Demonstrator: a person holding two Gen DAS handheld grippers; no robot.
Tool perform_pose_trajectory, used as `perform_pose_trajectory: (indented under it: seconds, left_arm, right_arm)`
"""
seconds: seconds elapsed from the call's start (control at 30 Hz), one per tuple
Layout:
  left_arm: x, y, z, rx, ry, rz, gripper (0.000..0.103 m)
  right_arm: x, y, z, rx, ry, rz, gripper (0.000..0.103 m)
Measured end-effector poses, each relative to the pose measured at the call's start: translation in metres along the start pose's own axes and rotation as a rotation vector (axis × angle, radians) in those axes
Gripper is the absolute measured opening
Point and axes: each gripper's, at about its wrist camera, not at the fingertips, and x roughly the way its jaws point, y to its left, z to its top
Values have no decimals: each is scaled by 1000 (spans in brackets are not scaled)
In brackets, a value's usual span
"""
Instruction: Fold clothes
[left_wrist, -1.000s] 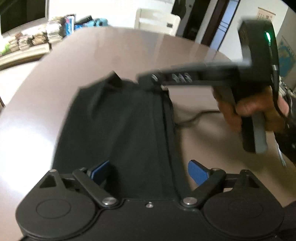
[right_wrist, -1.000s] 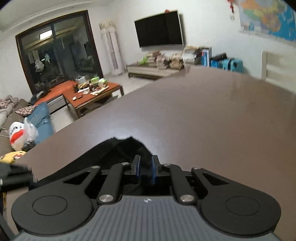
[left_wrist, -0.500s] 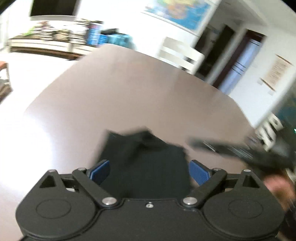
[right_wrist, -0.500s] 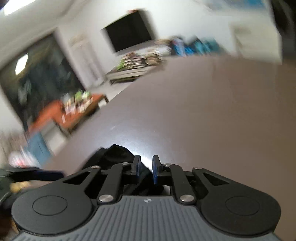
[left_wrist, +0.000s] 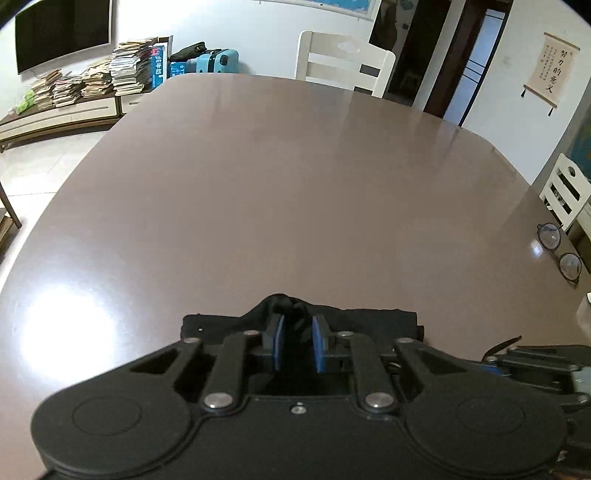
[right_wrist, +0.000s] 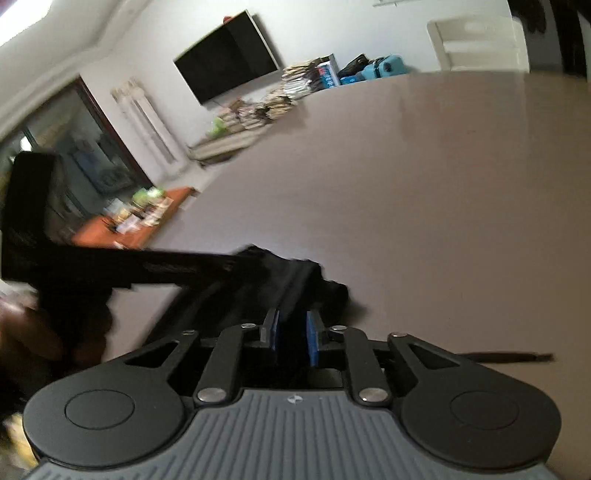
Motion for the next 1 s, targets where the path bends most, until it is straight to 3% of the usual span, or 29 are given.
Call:
perform_pose_trajectory:
  seconds: [0.37,0.5,0.6,0.77,1.0]
  left_arm:
    - [9,1,15,-36,-10,97,18]
    - [-2,-7,28,-52,0,130,37]
    - [-1,-9,36,-22,15,163,39]
    - [13,-15,37,48,67,195,41]
    - [18,-21,39,88,75,212,44]
  right_arm:
    - [19,0,25,-85,4,8,18]
    - [4,2,26,-89,-42,-4,20]
    - [-12,18,26,-161,-82,23,20]
    - [-10,40,4,-291,-24,70,18]
    - [-4,38,-1,-314,17,61,18]
